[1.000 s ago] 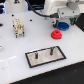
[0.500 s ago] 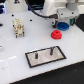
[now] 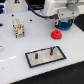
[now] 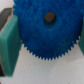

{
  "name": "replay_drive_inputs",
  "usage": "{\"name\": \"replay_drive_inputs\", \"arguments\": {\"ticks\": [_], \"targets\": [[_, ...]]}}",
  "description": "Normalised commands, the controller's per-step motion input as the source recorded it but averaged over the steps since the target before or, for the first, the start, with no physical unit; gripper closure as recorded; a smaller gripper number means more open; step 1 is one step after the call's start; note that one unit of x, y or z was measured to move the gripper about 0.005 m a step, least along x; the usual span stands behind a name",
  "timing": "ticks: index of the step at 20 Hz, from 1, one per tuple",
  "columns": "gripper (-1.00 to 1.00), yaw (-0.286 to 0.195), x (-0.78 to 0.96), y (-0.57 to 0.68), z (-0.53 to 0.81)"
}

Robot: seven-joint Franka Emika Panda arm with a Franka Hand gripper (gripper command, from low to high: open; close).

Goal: Insert the blue gear onto the right peg, followed by the red gear

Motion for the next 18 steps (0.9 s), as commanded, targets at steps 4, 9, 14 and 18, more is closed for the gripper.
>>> {"name": "replay_drive_inputs", "arguments": {"ticks": [4, 9, 14, 18], "targets": [[1.00, 0.000, 0.30, -0.14, 0.54], [1.00, 0.000, 0.45, -0.26, 0.62], [1.00, 0.000, 0.60, -0.31, 0.58], [1.00, 0.000, 0.68, -0.35, 0.54]]}}
